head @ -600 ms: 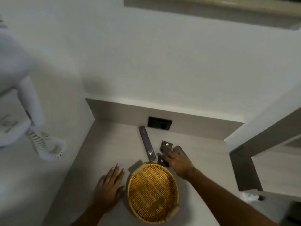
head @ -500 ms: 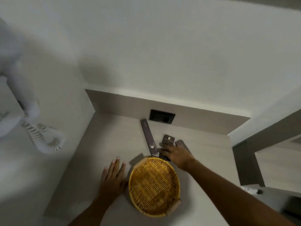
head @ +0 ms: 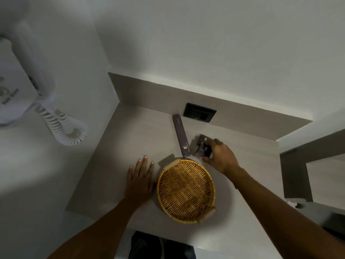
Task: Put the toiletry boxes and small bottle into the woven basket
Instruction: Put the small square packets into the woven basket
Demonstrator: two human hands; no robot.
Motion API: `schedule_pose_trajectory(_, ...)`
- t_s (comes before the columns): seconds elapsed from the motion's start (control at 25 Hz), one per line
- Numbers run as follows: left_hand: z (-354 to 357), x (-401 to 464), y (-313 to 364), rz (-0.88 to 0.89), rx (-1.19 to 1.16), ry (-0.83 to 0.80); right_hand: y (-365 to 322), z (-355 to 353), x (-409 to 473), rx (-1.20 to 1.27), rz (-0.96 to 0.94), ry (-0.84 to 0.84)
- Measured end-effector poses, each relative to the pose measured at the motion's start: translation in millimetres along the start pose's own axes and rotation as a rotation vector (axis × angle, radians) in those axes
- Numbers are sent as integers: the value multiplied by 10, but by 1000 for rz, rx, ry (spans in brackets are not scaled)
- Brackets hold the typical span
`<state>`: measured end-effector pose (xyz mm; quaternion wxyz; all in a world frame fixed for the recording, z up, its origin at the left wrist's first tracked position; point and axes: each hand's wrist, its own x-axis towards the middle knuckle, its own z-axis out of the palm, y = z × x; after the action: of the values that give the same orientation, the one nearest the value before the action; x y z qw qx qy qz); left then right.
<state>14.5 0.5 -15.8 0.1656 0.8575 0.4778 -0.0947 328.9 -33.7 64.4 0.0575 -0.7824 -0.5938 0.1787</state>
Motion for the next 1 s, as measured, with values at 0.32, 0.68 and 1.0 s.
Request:
schedule_pose_trajectory(0.32,31,-5,-35,25,11,-13,-907,859,-961,178,127,-276)
schedule_pose_trajectory(0.68,133,36,-204,189,57,70,-1075,1172,-995,158,201,-213)
schedule_pose_trajectory(1.0,252,48,-273,216,-14,134,-823,786,-860,466,246,-22)
